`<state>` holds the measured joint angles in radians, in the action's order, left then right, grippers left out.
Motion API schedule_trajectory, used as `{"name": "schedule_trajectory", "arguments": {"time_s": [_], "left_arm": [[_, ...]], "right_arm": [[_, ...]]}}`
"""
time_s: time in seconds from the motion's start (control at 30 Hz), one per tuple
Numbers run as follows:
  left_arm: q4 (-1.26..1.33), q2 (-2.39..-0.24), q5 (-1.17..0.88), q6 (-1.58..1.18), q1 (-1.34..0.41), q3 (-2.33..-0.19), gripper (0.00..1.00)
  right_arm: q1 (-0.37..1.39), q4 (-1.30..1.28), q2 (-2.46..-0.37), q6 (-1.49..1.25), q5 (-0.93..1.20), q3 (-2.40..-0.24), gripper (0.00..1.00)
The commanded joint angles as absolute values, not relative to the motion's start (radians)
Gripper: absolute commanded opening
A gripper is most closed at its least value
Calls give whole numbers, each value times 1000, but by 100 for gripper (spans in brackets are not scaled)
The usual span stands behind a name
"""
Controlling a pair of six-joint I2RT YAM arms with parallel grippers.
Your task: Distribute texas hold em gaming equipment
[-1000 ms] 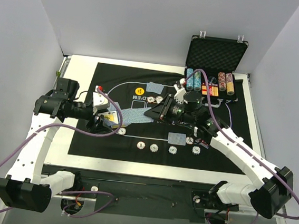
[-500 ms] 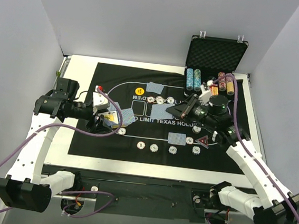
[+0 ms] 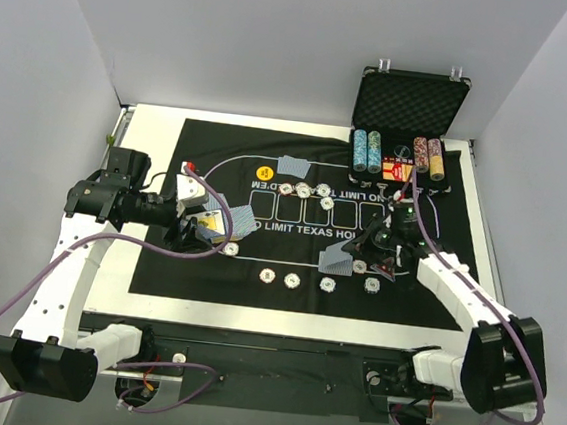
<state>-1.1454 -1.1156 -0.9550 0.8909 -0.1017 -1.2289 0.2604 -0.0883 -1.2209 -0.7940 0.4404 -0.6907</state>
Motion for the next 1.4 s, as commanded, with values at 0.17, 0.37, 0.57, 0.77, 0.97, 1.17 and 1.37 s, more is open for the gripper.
{"name": "schedule_trajectory", "arguments": {"time_s": [0.17, 0.37, 0.57, 0.77, 0.97, 1.17, 1.37], "left_arm": [[-1101, -1112, -1012, 877, -94, -1266, 11], [-1104, -1109, -1008, 874, -94, -1267, 11], [-1104, -1114, -1011, 877, -94, -1272, 11], [-1103, -1117, -1022, 877, -95, -1278, 11], [-1106, -1112, -1020, 874, -94, -1275, 11], [-1111, -1114, -1023, 884, -94, -1267, 11], [-1112, -1111, -1025, 885, -97, -1255, 11]], "right_arm": [[248, 86, -1455, -703, 391, -713, 0], [249, 115, -1500, -696, 325, -666, 3], [262, 16, -1433, -672, 253, -663, 23], [267, -130, -1390, -627, 230, -709, 51], [301, -169, -1243, -653, 242, -747, 59], [432, -207, -1140, -731, 383, -967, 68], [554, -10, -1112, -928, 535, -1065, 78]]}}
